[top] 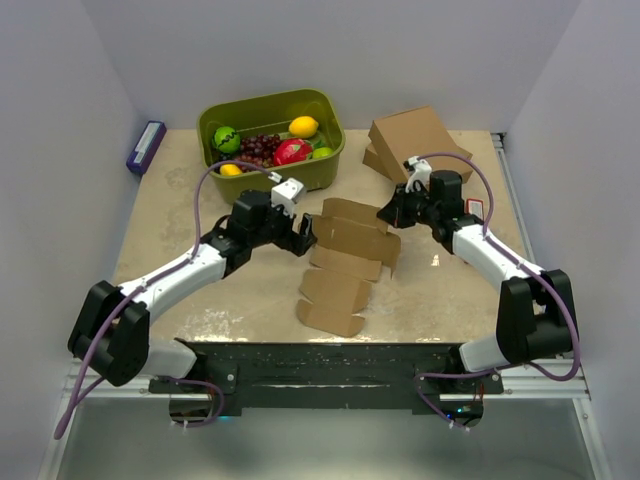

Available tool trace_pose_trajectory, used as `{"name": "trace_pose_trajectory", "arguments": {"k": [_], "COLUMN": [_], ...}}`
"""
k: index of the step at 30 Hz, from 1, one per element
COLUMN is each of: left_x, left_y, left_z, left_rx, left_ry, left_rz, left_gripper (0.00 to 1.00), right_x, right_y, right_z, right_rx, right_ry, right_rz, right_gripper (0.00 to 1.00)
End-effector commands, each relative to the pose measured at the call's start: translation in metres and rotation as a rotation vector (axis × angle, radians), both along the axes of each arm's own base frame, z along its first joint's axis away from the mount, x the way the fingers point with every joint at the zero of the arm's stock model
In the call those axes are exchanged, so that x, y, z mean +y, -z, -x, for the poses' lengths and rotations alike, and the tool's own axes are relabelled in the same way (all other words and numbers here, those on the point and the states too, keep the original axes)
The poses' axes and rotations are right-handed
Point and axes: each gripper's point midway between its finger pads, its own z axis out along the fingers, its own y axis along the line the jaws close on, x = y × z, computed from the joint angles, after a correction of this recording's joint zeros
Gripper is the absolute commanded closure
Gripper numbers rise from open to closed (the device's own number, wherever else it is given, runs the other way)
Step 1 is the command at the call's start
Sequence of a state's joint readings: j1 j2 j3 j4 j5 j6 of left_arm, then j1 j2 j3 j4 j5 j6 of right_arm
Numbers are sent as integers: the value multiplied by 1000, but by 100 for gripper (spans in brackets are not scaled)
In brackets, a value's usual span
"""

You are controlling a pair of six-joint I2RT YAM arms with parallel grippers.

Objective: Fold the paper box

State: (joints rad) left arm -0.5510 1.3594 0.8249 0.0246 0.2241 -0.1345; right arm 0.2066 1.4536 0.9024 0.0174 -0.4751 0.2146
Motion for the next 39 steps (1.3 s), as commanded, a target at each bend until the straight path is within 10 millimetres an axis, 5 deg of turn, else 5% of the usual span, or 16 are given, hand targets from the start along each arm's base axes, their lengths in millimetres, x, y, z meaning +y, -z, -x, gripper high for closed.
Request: {"name": "trace_pose_trajectory", "arguments": {"k": [1,7,8,10,11,15,30,39], "left_x": [-8,-29,-32,-34,-40,-37,-40,-46], "left_y": [-60,-112,-99,-107,-89,-77,-35,-21], "left_z": [-16,-23,-28,-45,-52,-61,-45,-55], "left_rx": [-145,-251,-239,-241,-176,-66,50,81], "left_ry": [9,132,167,159,164,223,303,307], "left_rz": [56,89,33,-1,2,149,169,166], "left_gripper": [7,3,2,2,2,5,12,22], "right_x": [7,11,13,14,16,19,24,25], "right_y": [-17,-22,-23,-26,-26,-34,-29,-21], "right_z": [1,2,4,4,5,11,17,16], "right_rx": [-80,-110,-113,-130,-130,-163,-158,-144], "right_ry": [-50,-68,-80,-87,-95,-117,-152,-155], "right_rz": [-2,5,4,5,4,12,27,35], "right_gripper": [100,100,100,100,100,100,100,100]}}
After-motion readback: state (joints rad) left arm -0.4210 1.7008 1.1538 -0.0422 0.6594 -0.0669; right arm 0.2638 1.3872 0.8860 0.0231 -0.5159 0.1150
